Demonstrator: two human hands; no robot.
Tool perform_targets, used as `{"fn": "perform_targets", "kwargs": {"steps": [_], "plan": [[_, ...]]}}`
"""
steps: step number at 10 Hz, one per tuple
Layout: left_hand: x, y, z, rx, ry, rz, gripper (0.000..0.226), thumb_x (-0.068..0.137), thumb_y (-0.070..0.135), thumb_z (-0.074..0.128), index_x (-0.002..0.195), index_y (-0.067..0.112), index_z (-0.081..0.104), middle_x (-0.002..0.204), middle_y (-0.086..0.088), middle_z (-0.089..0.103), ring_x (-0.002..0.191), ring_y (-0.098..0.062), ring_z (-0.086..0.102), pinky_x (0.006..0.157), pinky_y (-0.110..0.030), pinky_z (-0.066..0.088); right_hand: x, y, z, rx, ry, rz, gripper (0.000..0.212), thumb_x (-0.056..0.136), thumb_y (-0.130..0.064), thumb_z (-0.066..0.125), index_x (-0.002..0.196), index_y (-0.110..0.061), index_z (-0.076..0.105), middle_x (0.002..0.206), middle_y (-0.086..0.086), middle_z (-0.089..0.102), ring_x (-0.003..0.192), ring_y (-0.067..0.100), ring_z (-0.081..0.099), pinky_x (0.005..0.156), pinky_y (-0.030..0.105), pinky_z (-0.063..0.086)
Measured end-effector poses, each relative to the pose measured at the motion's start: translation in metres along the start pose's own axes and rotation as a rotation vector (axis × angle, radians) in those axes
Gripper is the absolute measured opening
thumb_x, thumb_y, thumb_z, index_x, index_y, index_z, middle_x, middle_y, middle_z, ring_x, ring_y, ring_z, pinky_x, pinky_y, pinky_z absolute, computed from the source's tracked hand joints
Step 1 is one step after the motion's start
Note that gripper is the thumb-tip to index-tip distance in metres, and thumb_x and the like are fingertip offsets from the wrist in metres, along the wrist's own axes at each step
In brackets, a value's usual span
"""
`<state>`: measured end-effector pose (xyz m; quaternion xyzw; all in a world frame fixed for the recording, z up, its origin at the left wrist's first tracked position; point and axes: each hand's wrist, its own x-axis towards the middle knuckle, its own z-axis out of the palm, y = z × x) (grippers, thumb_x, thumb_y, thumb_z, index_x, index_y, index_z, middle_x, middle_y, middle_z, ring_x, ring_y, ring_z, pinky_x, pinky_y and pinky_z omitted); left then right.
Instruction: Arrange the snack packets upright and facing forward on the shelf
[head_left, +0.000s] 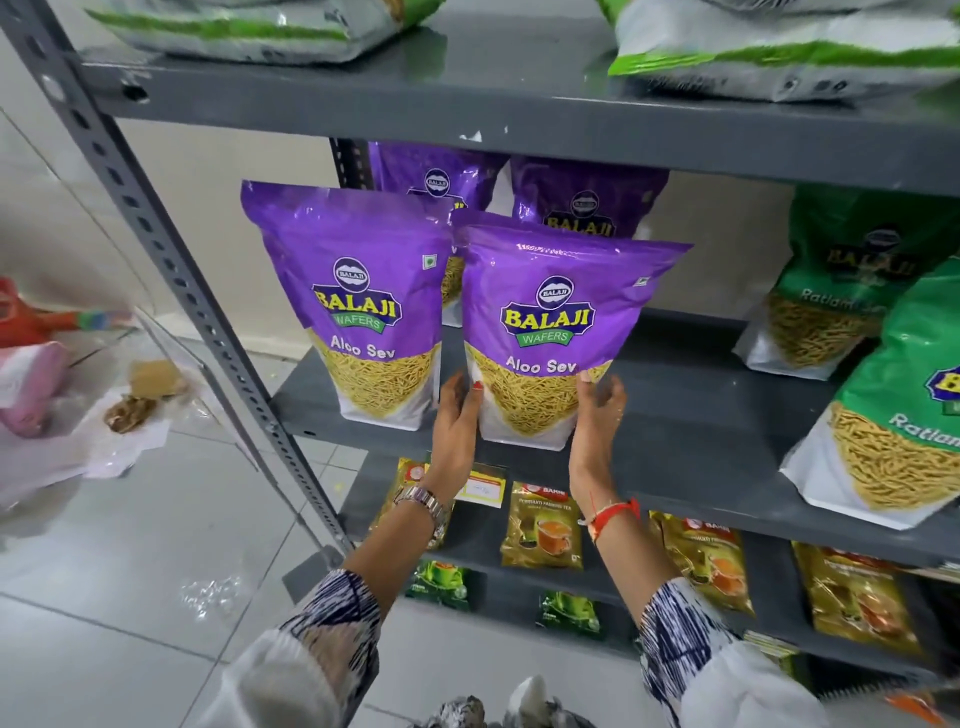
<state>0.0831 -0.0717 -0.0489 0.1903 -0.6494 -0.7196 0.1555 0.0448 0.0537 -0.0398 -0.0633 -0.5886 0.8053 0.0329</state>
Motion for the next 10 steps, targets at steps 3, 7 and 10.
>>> {"fn": "perform_targets", "kwargs": {"steps": [3, 7, 10], "plan": [[0.0, 0.01, -0.09, -0.025, 0.639, 0.288, 0.032, 0.091, 0.016, 0.047, 0.116, -0.003, 0.047, 0.104, -0.004, 0.052, 0.089, 0.001, 0.049, 0.072, -0.003, 0.039, -0.061, 0.023, 0.061, -0.176, -0.239, -0.41, 0.031, 0.083, -0.034, 0.058, 0.111, -0.024, 0.049, 0.11, -0.012, 0.05, 0.106, 0.012, 0.052, 0.092, 0.026, 0.046], [0.036, 0.028, -0.113, -0.105, 0.292, 0.077, 0.052, 0.095, 0.037, 0.033, 0.142, 0.021, 0.018, 0.141, -0.003, 0.041, 0.101, 0.0, 0.049, 0.074, -0.015, 0.041, -0.055, 0.034, 0.127, -0.208, -0.475, 0.108, 0.072, 0.09, -0.039, 0.054, 0.148, -0.016, 0.018, 0.15, 0.009, 0.036, 0.137, 0.024, 0.038, 0.111, 0.038, 0.036], [0.029, 0.031, -0.118, -0.105, 0.273, 0.094, 0.054, 0.094, 0.033, 0.038, 0.142, 0.024, 0.015, 0.143, -0.001, 0.037, 0.11, -0.005, 0.047, 0.087, -0.023, 0.044, -0.057, 0.037, 0.127, -0.206, -0.452, 0.136, 0.068, 0.091, -0.039, 0.054, 0.146, -0.019, 0.02, 0.15, 0.008, 0.035, 0.135, 0.023, 0.039, 0.104, 0.033, 0.039]]}}
